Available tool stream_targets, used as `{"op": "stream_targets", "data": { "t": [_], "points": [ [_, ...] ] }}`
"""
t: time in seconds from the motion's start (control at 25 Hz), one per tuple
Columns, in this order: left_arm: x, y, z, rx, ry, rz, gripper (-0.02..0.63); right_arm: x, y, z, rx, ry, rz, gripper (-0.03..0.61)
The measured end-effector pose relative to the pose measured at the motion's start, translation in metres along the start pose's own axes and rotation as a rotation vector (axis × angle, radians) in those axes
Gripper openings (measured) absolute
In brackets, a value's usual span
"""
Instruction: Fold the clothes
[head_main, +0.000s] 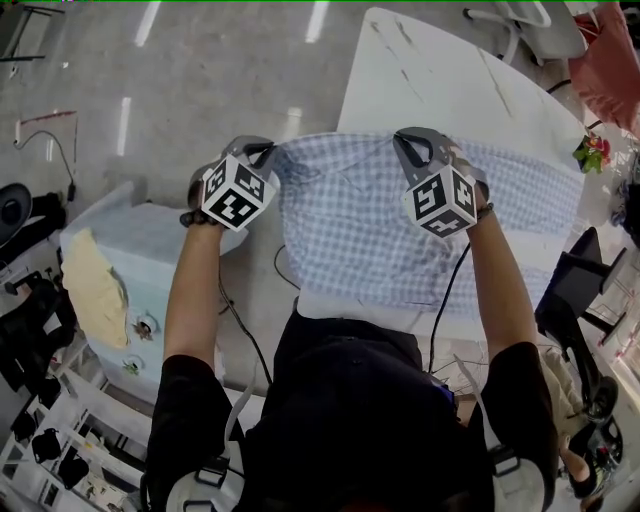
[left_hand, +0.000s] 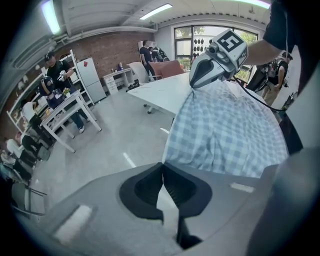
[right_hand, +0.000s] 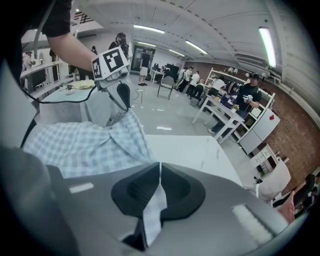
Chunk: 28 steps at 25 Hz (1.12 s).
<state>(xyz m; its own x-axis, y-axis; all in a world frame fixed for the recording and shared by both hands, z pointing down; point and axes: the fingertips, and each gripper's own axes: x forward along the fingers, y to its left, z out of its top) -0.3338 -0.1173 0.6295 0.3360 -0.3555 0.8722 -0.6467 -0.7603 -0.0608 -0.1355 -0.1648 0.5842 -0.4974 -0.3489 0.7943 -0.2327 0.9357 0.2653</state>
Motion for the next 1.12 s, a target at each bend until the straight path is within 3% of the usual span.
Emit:
{"op": "stream_targets", "data": {
  "t": [0.08,0.16,0.24,0.28,0.48,0.8,1.0,1.12],
  "points": [
    [0.001,0.006,0.001,0.001,0.019,0.020,0.009,0.002,-0.001,0.001,0.006,0.011,0.019,0.013],
    [0.002,0.014,-0.001,-0.040,0.034,0.045,0.008,0.002,0.011,-0.001,0.014,0.039,0.114,0.022],
    [0.004,0.020,-0.004,-0.087,0.039,0.062,0.009,0.001,0.026,-0.002,0.007,0.064,0.201,0.094],
    [0.005,0.023,-0.006,-0.096,0.043,0.066,0.009,0.002,0.028,-0.002,-0.005,0.065,0.206,0.100],
    [0.009,0.029,-0.007,-0.086,0.051,0.075,0.009,0.006,0.004,-0.005,0.011,0.051,0.086,0.090],
    [0.005,0.029,-0.003,-0.048,0.062,0.085,0.009,0.025,-0.002,-0.013,0.048,0.097,0.128,0.089],
    [0.004,0.030,-0.002,-0.046,0.059,0.085,0.009,0.031,-0.001,-0.017,0.085,0.112,0.206,0.067],
    [0.007,0.031,0.000,-0.042,0.056,0.090,0.009,0.032,-0.015,-0.013,0.086,0.085,0.144,0.013]
  ]
}}
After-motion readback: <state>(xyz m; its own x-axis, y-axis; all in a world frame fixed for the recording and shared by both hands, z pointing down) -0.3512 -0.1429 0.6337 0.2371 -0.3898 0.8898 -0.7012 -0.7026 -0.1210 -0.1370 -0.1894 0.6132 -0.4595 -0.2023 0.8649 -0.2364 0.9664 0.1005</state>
